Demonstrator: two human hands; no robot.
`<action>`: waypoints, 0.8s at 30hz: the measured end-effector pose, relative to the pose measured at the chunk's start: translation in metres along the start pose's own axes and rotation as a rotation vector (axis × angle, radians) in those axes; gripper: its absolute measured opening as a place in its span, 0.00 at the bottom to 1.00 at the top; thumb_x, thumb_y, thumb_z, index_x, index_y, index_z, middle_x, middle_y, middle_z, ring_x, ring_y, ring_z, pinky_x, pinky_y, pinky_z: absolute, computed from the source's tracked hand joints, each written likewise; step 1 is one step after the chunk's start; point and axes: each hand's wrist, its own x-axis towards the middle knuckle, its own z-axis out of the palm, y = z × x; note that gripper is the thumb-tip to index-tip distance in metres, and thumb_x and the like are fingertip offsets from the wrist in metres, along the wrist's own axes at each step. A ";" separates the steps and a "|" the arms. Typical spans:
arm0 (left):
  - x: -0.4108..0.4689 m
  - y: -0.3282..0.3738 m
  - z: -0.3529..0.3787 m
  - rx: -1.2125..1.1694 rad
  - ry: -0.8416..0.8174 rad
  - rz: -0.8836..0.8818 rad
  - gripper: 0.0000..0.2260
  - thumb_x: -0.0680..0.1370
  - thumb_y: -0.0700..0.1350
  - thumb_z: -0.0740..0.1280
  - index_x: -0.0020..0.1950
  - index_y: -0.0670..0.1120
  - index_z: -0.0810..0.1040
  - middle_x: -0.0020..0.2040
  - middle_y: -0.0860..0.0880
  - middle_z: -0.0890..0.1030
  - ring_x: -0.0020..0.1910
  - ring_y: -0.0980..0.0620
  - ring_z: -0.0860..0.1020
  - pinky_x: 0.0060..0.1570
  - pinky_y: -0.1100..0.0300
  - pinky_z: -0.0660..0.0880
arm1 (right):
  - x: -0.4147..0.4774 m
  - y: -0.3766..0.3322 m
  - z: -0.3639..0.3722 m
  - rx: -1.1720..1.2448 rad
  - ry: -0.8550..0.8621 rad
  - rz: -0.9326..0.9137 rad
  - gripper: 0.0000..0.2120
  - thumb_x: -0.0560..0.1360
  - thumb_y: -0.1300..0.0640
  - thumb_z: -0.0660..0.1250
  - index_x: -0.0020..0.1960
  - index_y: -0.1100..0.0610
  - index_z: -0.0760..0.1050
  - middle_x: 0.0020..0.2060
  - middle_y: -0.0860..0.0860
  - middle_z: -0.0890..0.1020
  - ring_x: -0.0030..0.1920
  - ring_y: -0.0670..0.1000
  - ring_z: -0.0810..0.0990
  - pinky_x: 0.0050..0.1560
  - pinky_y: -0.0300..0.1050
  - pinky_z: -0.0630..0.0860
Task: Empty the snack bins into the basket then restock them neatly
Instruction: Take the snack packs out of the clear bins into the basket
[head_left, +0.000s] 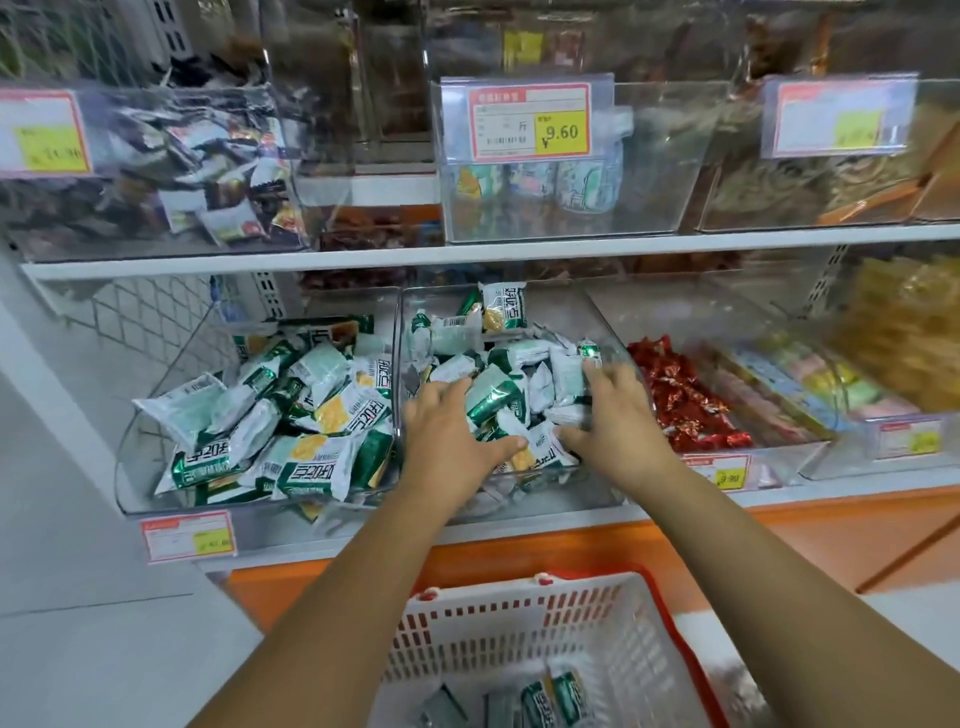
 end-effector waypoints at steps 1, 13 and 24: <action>0.001 0.000 0.000 -0.022 0.010 -0.002 0.42 0.69 0.62 0.74 0.77 0.52 0.60 0.69 0.50 0.64 0.71 0.47 0.59 0.70 0.50 0.62 | 0.001 0.000 0.003 -0.018 0.013 -0.011 0.38 0.75 0.51 0.70 0.77 0.55 0.54 0.71 0.56 0.58 0.71 0.57 0.56 0.70 0.48 0.60; -0.015 0.003 -0.005 -0.256 0.101 0.020 0.30 0.73 0.53 0.75 0.72 0.55 0.67 0.58 0.56 0.76 0.53 0.57 0.73 0.51 0.63 0.67 | 0.004 0.010 0.011 0.135 0.042 -0.088 0.29 0.76 0.52 0.69 0.73 0.41 0.62 0.65 0.55 0.70 0.63 0.57 0.70 0.62 0.50 0.69; -0.032 0.006 -0.011 -0.573 0.197 -0.009 0.25 0.73 0.47 0.76 0.67 0.54 0.73 0.54 0.53 0.82 0.52 0.55 0.81 0.55 0.56 0.78 | -0.034 0.009 0.000 0.315 0.222 -0.195 0.27 0.77 0.56 0.68 0.73 0.43 0.65 0.64 0.49 0.72 0.63 0.45 0.70 0.56 0.33 0.65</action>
